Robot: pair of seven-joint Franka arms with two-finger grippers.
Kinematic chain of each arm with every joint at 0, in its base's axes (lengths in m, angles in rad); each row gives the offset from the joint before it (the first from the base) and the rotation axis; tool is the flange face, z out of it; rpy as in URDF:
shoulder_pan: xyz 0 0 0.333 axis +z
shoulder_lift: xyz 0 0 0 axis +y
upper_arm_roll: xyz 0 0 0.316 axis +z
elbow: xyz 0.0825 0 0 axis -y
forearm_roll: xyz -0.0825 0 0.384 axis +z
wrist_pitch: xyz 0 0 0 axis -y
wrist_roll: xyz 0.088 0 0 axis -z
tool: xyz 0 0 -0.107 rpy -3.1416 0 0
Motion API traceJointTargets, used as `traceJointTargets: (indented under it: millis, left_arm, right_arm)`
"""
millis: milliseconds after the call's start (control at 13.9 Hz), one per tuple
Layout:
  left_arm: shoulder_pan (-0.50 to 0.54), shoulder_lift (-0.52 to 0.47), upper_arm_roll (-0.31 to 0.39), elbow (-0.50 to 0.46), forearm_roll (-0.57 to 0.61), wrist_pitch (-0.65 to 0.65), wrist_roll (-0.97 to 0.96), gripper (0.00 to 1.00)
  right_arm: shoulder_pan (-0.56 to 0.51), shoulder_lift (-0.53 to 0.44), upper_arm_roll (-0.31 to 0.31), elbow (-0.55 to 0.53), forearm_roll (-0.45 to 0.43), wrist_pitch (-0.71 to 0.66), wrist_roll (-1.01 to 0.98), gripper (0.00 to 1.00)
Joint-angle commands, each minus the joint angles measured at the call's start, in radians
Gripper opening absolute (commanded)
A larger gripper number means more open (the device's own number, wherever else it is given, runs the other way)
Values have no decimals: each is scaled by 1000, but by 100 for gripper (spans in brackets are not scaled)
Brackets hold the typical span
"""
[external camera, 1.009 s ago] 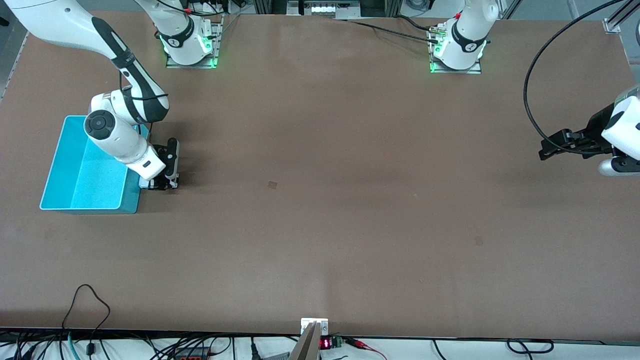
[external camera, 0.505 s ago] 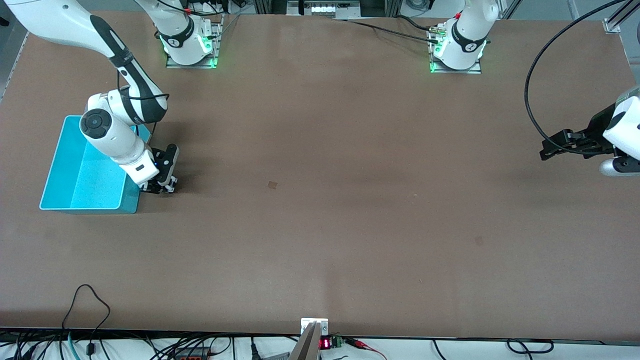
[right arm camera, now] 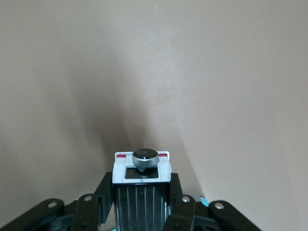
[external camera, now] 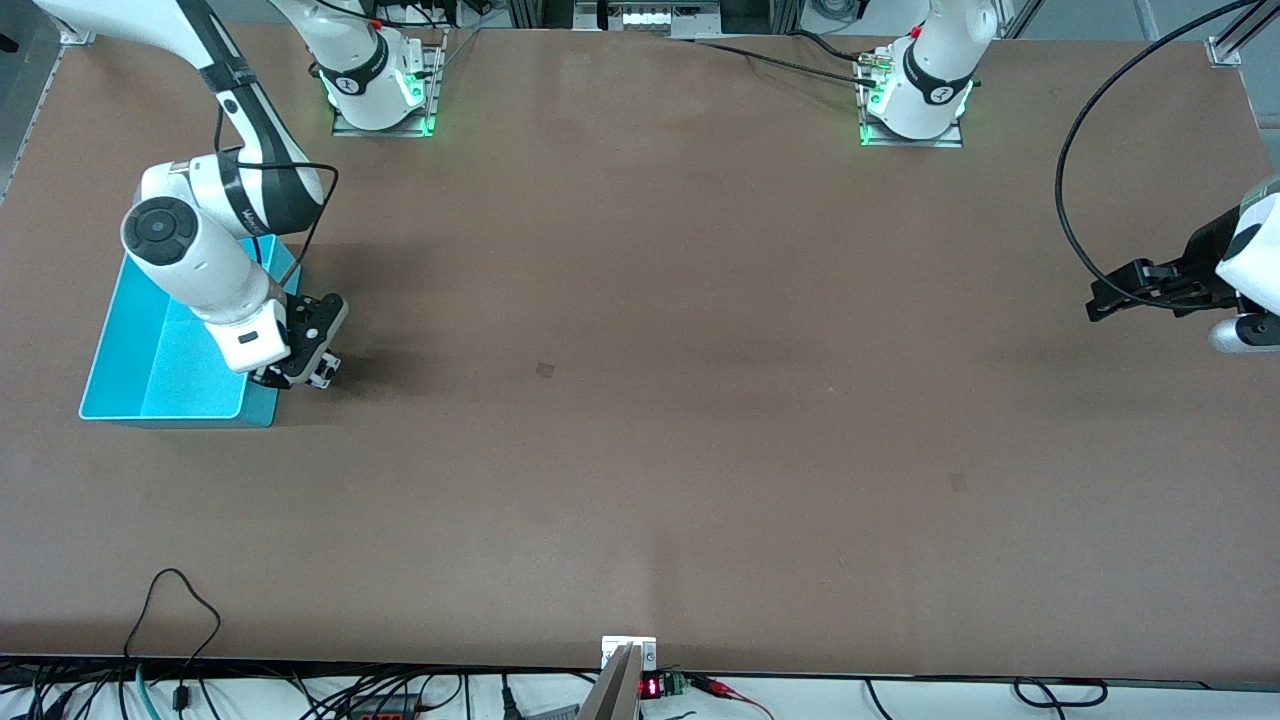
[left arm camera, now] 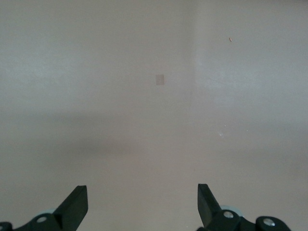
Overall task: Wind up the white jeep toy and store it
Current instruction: 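Lift the jeep with the right gripper and carry it over the bin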
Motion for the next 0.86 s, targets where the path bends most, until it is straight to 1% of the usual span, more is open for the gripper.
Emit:
traceJointTargets:
  millis: [0,144,432,649,793]
  left_arm:
    - [8,-21,2,-8,-14,3,19,100]
    - [6,-21,2,1,-13,1,21,100]
    - [5,-24,-12,3,-13,-5,19,100]
    - [2,-24,-15,-4,-14,-5,19,100]
    - [2,-26,-15,-5,-14,-8,18,100]
  right_arm:
    - [-4,-58,6,21,32,-62,20,0]
    - [-7,-102,5,47,85,-122,40,0]
    - [-57,-159,-6,55,86,-157,156,0]
    - [-67,-176,-73,53,86,-197,306,0]
    - [-68,-178,-109,52,86,-245,444,0]
